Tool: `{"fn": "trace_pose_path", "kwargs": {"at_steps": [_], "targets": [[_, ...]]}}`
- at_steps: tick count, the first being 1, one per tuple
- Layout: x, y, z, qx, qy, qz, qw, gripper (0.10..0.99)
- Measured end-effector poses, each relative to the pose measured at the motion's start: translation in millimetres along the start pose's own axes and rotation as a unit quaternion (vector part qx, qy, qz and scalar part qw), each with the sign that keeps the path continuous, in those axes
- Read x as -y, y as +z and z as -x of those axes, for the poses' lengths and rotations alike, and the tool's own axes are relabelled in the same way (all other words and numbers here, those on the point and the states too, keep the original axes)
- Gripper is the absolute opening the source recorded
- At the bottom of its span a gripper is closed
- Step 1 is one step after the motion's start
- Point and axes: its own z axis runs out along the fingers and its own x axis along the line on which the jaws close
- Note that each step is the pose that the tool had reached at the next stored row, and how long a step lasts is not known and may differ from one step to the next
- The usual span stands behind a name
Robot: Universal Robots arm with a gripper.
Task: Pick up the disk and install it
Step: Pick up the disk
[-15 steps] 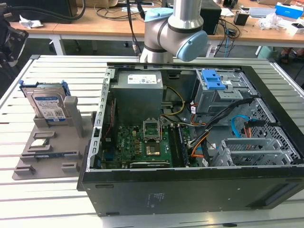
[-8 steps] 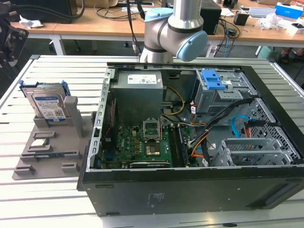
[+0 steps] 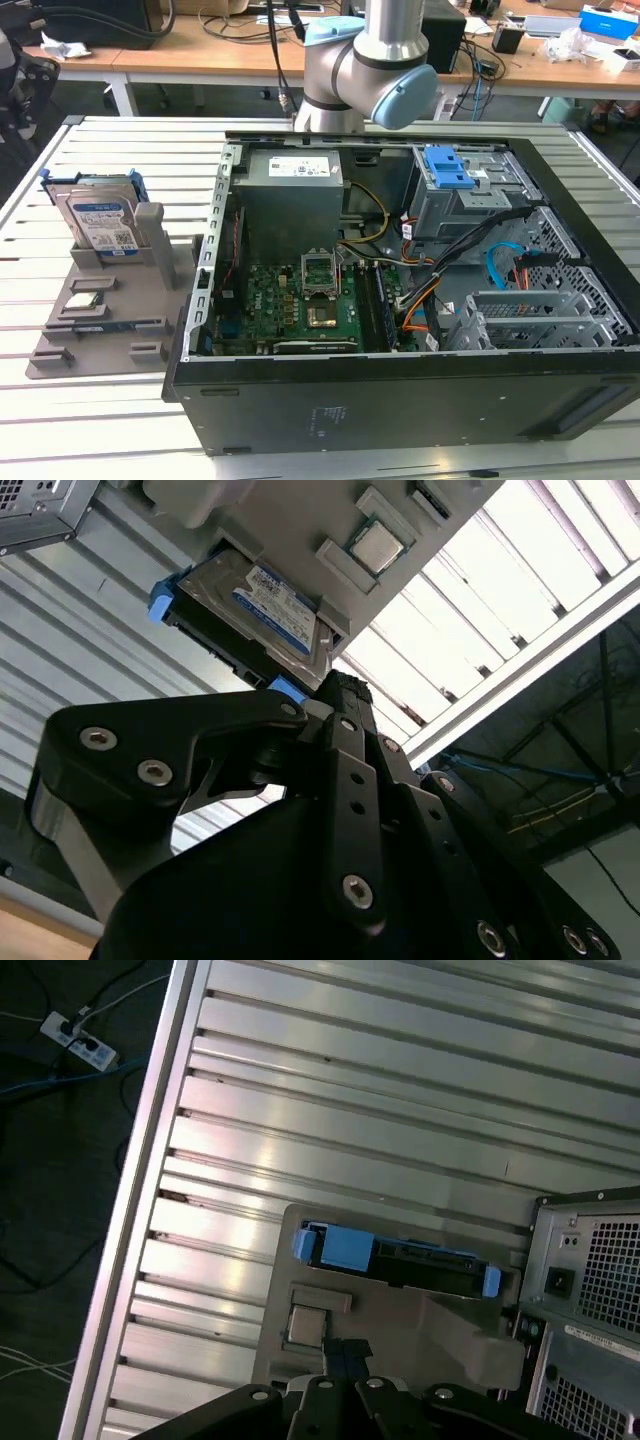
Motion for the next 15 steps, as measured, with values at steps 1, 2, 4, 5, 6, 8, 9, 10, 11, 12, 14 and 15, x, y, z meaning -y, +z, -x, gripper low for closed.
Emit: {"fn": "trace_pose_path", "kwargs": {"at_steps": [1,2,4,5,6,8,9,10,11,12,14,15], "targets": [[0.0,0.0,0.0,-0.0005,-0.012,0.0003,0.9999,0.106],[0.0,0.0,0.0,-0.0011,-0.025,0.0006,0.9997,0.106],[0.0,0.0,0.0,-0.0017,-0.039,0.0009,0.9992,0.106],[0.0,0.0,0.0,-0.002,-0.044,0.001,0.999,0.106],[0.0,0.0,0.0,-0.0022,-0.049,0.0011,0.9988,0.106],[0.0,0.0,0.0,-0.0027,-0.059,0.0014,0.9982,0.106],[0.0,0.0,0.0,-0.0029,-0.064,0.0015,0.998,0.106],[0.0,0.0,0.0,-0.0033,-0.073,0.0017,0.9974,0.106],[0.0,0.0,0.0,-0.0036,-0.081,0.0019,0.9967,0.106],[0.0,0.0,0.0,-0.004,-0.09,0.0021,0.996,0.106],[0.0,0.0,0.0,-0.0046,-0.102,0.0024,0.9947,0.106],[0.0,0.0,0.0,-0.0048,-0.107,0.0025,0.9942,0.106]]}}
